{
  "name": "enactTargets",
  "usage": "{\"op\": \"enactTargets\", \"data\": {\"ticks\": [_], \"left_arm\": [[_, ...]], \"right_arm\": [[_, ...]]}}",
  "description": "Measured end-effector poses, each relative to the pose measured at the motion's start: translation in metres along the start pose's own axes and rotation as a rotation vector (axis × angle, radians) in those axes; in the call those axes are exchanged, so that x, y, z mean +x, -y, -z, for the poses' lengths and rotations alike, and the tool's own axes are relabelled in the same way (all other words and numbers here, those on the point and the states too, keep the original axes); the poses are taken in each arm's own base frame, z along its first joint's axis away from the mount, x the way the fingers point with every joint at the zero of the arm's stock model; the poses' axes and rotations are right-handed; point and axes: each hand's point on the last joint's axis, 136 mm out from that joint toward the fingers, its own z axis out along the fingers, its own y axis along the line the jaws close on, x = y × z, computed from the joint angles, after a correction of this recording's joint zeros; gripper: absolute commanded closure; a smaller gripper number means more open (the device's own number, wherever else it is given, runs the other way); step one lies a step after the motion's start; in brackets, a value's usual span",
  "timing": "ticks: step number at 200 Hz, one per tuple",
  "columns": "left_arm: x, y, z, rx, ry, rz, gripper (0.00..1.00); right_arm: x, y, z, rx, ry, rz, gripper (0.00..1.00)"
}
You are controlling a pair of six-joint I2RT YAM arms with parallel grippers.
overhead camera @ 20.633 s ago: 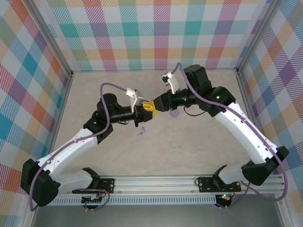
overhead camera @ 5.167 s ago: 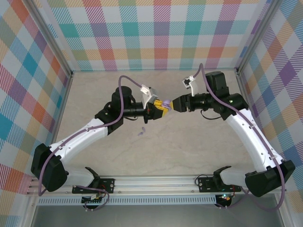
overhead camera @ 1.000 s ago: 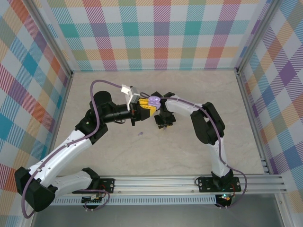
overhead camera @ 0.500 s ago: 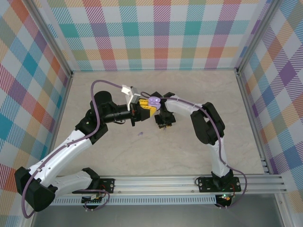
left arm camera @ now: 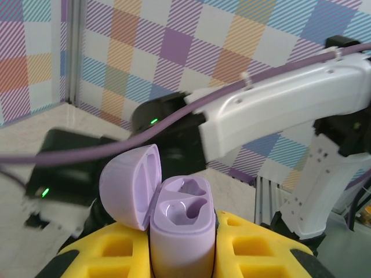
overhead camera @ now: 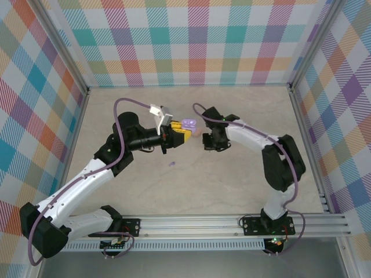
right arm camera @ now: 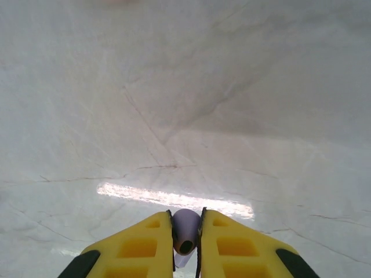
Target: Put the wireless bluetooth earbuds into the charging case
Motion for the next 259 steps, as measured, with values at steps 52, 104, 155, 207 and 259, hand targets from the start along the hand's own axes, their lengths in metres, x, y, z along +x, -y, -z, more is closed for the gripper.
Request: {"op": "enactTargets", "data": {"ticks": [52,104,155,207,259], "left_arm": [[0.004,-0.008,-0.004,-0.019,0.0,0.025,0.86],[0.006,-0.011,-0.009,-0.014,0.004,0.037,0.86],[0.008,-0.014,-0.014,-0.012,0.006,0.05,0.86],[0.009,-0.013,-0.016,0.007,0.004,0.047,0.86],[0.008,-0.011,-0.016,0.016,0.007,0.039,0.85]], "right_arm": [[-0.023,-0.002,0.077,-0.172,0.233,-0.042,0.87],[-0.037,-0.03,0.177,-0.385,0.508,0.048,0.86],[-0.031,-0.048,0.243,-0.534,0.703,0.173,0.86],[-0.021,-0.067,0.286,-0.662,0.821,0.299,0.85],[-0.006,-0.096,0.306,-0.761,0.865,0.435,0.85]]}}
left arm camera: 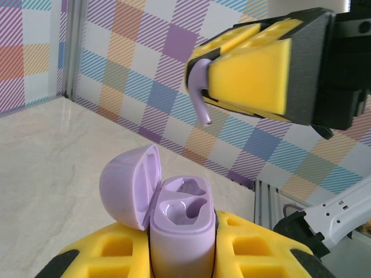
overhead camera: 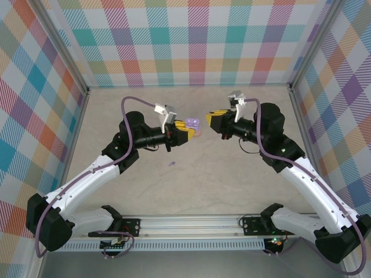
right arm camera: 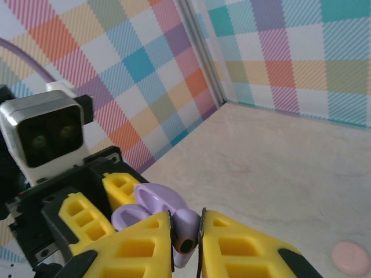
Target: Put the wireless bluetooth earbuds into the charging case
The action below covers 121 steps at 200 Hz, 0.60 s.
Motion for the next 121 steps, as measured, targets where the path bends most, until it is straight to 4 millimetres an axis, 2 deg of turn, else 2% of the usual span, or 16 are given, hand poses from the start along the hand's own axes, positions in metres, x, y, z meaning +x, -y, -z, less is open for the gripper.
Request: {"op": "enactTargets", "data": {"ticks": [60,121], "left_arm": [[0.0,0.001,-0.004,0.005,-0.007,0.003,0.85],[-0.009,0.007,-0.005,0.017,0.006,-0.01,0.85]], "right_arm": [[0.004,-0.026,-0.006,-0.073,-0.002,0.083,0.86],[0.011,-0.025,-0.015,-0.066,-0.023,0.099,0.86]]}}
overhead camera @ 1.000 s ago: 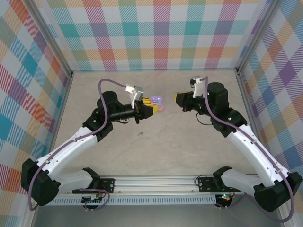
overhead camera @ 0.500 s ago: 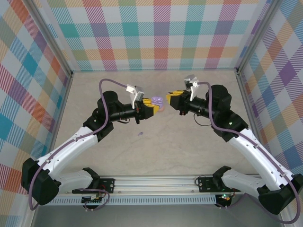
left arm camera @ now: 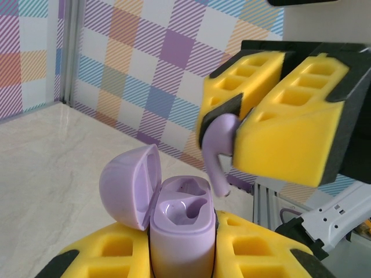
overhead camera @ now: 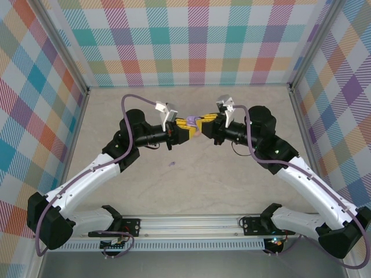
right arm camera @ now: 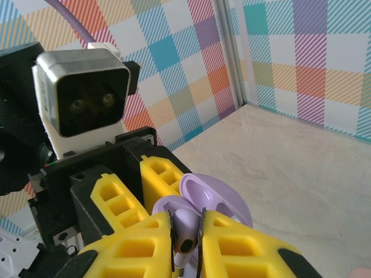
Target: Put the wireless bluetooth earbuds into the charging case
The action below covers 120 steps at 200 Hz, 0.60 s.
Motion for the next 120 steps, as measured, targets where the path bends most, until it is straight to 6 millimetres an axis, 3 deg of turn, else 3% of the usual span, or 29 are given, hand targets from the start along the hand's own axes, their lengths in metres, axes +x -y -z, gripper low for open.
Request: {"op": "enactTargets", "data": {"ticks": [120], "left_arm": [[0.0081,-0.0015,-0.006,0.003,-0.032,0.0,0.85]], "right_arm": [[-0.0001,0.0023,-0.0041,0.023,0.006,0.006,0.86]]}}
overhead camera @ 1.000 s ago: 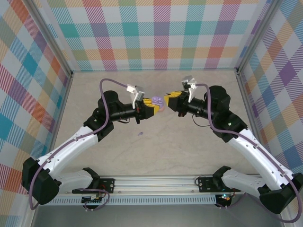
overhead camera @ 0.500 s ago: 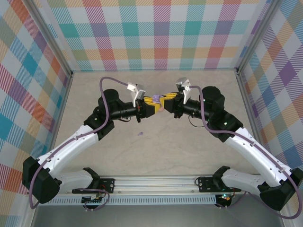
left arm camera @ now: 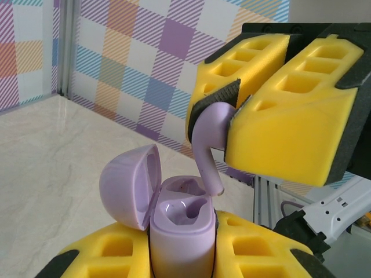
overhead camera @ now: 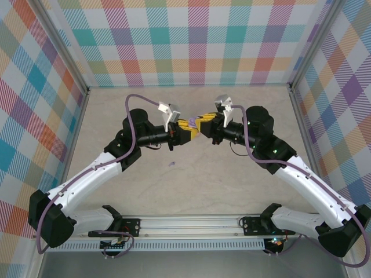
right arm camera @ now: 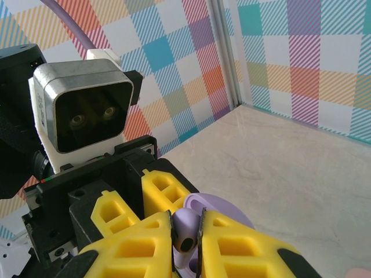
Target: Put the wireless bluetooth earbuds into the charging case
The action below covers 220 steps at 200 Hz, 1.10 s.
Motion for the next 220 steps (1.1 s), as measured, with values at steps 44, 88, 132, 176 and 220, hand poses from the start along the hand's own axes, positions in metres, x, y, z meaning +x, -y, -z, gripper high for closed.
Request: {"op": "enactTargets", "data": {"ticks": [44,88,132,176,220], "left_arm": [[0.0,-0.0008,-0.0011,0.0,-0.003,0.003,0.85],[0.0005,0.001,-0.0013,0.01,-0.006,0.003,0.85],[0.0006,0.0015,-0.0013,0.013,-0.006,0.006,0.85],[-0.0005,-0.0015,-0.002,-0.011,0.0,0.006,0.85],[-0.0016,-0.0037,-0.0022,-0.026,0.006,0.009,0.85]], "right_arm": [[-0.0001,0.0019,-0.0004,0.01,0.001,0.002,0.86],[0.0031,0.0027,-0.0043,0.013,-0.008,0.0,0.86],[0.0055,0.0016,-0.0068,0.008,-0.016,-0.001,0.86],[0.0065,0.0018,-0.006,0.013,-0.025,0.008,0.86],[0.0073,0.0015,-0.005,0.018,-0.039,0.013,0.85]]}}
